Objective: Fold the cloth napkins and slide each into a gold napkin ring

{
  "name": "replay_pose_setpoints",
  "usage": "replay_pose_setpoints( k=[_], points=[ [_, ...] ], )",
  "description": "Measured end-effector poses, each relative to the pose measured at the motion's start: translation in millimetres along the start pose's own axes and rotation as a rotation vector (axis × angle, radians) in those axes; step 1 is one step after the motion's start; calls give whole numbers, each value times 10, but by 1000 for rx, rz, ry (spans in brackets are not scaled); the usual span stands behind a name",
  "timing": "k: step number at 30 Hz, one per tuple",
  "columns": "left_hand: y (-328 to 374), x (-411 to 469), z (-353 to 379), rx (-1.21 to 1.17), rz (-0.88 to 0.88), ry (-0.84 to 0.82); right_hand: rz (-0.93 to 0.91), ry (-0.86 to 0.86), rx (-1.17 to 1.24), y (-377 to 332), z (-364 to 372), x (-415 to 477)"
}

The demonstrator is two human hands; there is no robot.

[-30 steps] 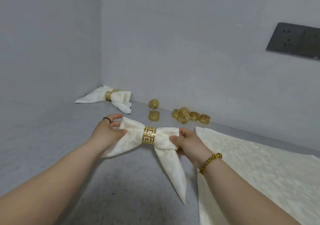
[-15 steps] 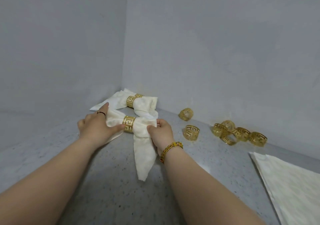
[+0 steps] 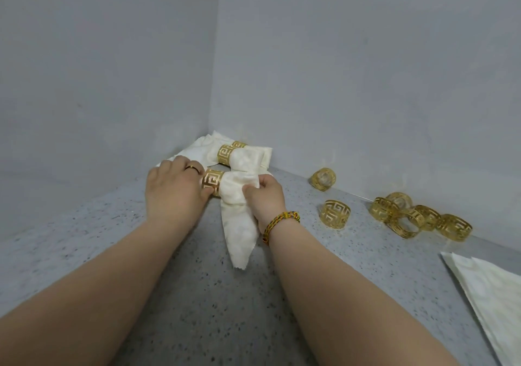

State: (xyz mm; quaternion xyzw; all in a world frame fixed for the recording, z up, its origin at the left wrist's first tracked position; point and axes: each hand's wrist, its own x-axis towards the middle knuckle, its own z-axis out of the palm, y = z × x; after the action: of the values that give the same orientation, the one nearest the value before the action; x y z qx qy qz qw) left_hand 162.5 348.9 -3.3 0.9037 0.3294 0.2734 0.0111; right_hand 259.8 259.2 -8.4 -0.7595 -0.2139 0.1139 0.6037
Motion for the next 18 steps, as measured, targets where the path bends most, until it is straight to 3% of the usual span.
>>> replay_pose_setpoints(
  k=[6,11,18],
  points=[
    [73,101,15,-50,107,-144,36,18,36,-222,8,137],
    [160,64,40,-198,18,-471,147,9,60,-203,26,158],
    [112,311,220,-207,-59,-516,149,-58,77,-217,110,385]
  ],
)
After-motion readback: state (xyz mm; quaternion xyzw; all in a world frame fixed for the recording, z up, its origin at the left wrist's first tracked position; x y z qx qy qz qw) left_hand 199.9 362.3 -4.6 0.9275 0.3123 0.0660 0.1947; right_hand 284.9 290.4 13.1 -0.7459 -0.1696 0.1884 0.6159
